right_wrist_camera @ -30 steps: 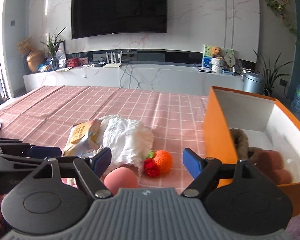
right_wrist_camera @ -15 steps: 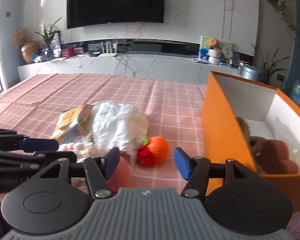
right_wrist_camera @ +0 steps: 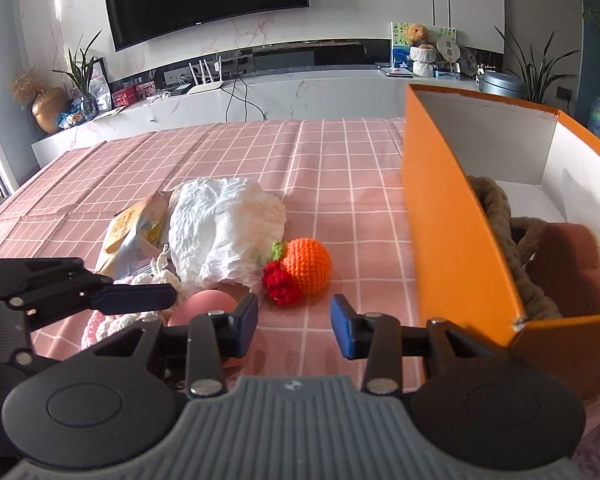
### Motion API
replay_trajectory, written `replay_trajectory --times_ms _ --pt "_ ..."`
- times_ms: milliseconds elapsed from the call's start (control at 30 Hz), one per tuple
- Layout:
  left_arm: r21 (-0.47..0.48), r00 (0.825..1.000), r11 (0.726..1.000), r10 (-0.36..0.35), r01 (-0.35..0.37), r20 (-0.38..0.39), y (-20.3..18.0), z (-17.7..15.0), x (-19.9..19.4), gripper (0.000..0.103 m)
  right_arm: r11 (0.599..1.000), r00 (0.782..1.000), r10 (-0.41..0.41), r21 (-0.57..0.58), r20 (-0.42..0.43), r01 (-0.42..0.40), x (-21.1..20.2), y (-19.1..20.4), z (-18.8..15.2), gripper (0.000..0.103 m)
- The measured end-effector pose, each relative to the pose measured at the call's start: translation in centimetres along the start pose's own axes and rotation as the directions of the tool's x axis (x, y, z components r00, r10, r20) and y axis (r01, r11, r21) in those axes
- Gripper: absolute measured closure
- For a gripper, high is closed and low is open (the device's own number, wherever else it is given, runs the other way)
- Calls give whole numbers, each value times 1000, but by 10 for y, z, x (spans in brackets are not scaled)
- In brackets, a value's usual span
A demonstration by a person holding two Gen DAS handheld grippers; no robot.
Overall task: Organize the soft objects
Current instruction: 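Move the left tool to the pink ball while the right tool approaches the orange crocheted fruit, then grasp the pink ball with the left tool while the right tool grasps the orange crocheted fruit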
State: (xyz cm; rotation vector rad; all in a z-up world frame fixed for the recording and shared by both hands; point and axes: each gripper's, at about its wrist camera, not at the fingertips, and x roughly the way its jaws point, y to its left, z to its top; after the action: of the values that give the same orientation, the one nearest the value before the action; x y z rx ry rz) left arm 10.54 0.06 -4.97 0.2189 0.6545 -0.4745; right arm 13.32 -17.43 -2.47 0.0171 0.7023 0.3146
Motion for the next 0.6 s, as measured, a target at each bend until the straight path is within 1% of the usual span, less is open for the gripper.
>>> replay_trajectory --times_ms 67,167,300,400,500,600 --pt "1 1000 1000 3 -3 -16 2 0 7 42 1000 1000 5 -5 1 -5 1 1 0 63" --pt "-19 1000 1000 -15 15 -11 4 0 9 50 1000 1000 9 -13 16 -9 2 4 2 62" --pt "-29 1000 999 -20 20 5 7 0 5 56 999 999 3 -40 39 -1 3 9 5 62" --pt "-70 999 998 0 3 47 15 6 -4 57 999 999 -3 -53 42 6 4 12 8 62" --pt "-132 998 991 10 0 70 28 12 -11 57 997 998 -13 -71 62 18 3 14 15 62" --pt "-154 996 988 26 -13 80 38 17 -12 57 999 997 -16 -46 76 20 4 10 23 62"
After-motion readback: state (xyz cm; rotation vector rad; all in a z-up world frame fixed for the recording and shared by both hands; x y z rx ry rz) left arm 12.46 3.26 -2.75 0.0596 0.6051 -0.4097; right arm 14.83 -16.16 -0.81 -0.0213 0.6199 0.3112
